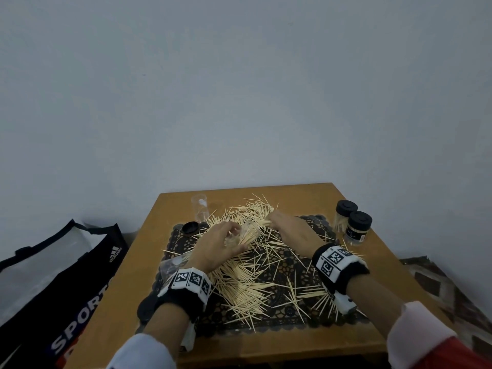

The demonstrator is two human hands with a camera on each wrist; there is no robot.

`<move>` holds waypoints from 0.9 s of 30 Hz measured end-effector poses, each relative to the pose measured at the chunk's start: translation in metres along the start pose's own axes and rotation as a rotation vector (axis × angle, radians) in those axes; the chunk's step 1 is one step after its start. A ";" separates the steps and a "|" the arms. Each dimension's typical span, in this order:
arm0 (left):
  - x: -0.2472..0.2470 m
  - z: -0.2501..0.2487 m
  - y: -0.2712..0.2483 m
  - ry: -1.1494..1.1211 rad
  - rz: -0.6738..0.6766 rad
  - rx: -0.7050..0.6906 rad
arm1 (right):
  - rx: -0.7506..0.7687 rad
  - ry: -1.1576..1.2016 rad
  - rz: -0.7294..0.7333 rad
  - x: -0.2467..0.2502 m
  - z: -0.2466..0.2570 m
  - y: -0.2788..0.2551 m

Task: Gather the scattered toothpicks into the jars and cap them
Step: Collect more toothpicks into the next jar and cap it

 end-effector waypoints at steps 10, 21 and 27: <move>-0.001 -0.003 -0.001 -0.033 0.011 -0.031 | 0.061 -0.023 0.020 -0.007 0.004 0.000; -0.006 -0.006 -0.001 -0.057 0.065 -0.028 | 0.071 0.092 -0.009 -0.004 0.005 0.001; -0.008 -0.008 -0.001 -0.045 0.082 -0.047 | 0.066 0.136 -0.093 0.001 0.002 0.000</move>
Point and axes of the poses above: each hand's wrist, its own y-axis towards the middle knuckle, its own x-axis out of the back of the hand, z = x × y, the point moved 5 cm from there along y, towards the middle knuckle, and after that the axes turned 11 degrees about -z, right-handed, at the moved point
